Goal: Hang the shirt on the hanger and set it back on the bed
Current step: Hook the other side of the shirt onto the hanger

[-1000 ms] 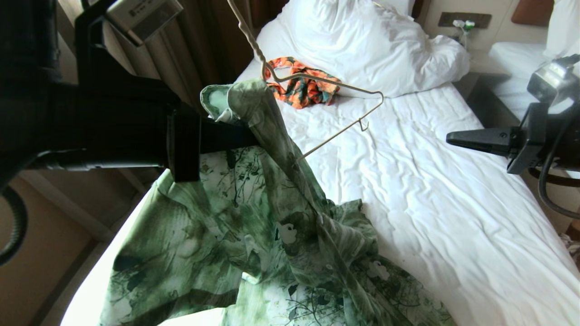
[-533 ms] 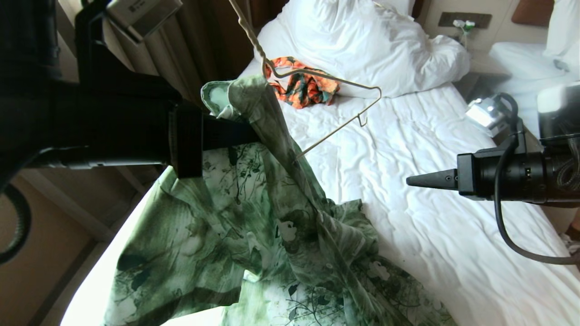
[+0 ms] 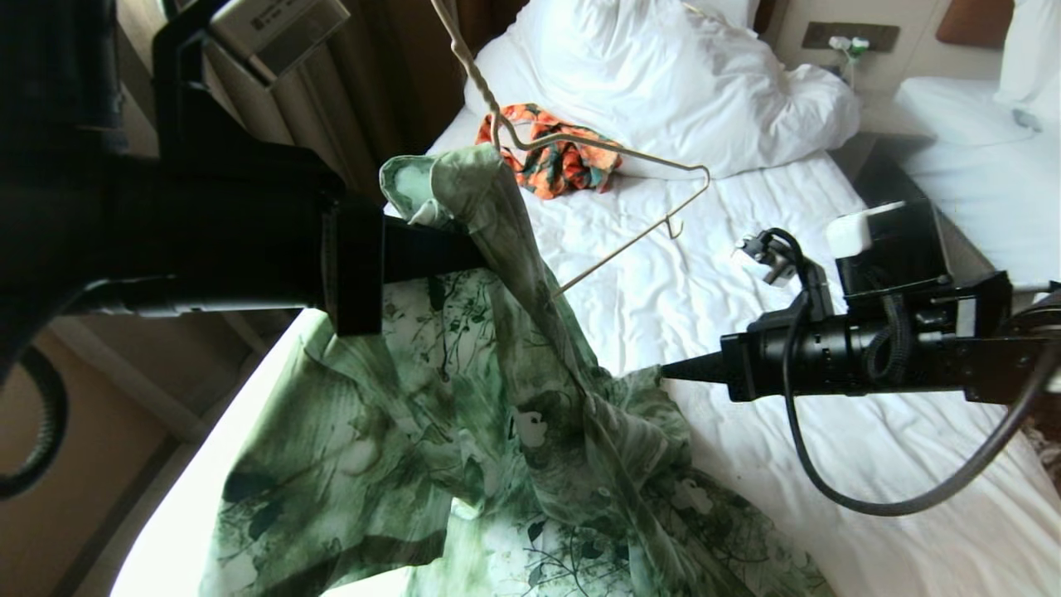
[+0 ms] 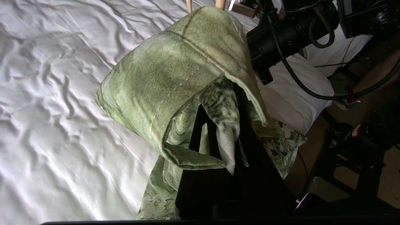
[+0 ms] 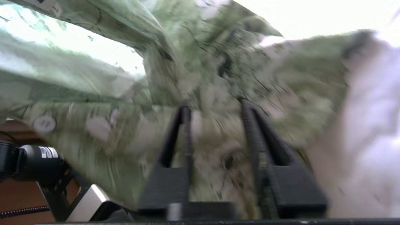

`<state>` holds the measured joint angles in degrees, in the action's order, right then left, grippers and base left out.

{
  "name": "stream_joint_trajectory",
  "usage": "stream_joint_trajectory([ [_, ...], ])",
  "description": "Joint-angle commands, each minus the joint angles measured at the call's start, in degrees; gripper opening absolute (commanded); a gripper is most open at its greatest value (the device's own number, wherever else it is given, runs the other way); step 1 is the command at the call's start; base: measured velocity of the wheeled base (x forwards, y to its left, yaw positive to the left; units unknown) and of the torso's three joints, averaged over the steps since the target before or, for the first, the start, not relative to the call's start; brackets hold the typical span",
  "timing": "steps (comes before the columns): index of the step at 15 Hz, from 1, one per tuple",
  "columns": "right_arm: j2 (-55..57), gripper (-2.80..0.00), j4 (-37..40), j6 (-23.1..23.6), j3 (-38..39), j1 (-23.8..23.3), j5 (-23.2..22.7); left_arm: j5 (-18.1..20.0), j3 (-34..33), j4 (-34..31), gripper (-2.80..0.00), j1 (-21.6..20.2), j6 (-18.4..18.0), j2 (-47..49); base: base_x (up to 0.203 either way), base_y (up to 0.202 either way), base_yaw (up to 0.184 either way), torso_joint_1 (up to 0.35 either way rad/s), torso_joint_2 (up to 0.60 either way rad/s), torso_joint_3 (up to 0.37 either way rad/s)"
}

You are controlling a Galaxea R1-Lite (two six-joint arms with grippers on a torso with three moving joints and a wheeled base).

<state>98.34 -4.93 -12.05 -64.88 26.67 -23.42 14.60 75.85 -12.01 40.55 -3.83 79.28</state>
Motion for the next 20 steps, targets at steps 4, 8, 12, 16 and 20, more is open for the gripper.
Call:
stream_joint_trajectory([
  [4,6.1,0.00,-6.3,-1.8,-0.2,3.4,-0.1,0.1,0.0,0.1,-2.80,0.1,0.0,0.2,0.000,0.000,0.000,0.000,0.00,0.000],
  [8,9.5,0.00,-13.5,-1.8,-0.3,5.9,-0.1,0.0,0.0,0.1,-2.80,0.1,-0.1,0.1,0.000,0.000,0.000,0.000,0.00,0.000],
  [12,11.9,0.00,-14.4,-1.8,-0.6,8.4,0.0,-0.9,0.2,0.1,-2.80,0.1,-0.2,-0.1,0.000,0.000,0.000,0.000,0.00,0.000],
  [16,12.5,-2.80,-14.5,-3.1,-1.5,8.5,0.1,-1.3,0.7,0.1,-2.80,0.1,-0.4,-0.2,0.000,0.000,0.000,0.000,0.00,0.000],
  [20,10.9,-2.80,-14.4,-6.0,-0.9,6.2,0.1,-1.8,0.6,0.1,-2.80,-1.0,-0.3,-0.3,0.000,0.000,0.000,0.000,0.00,0.000],
])
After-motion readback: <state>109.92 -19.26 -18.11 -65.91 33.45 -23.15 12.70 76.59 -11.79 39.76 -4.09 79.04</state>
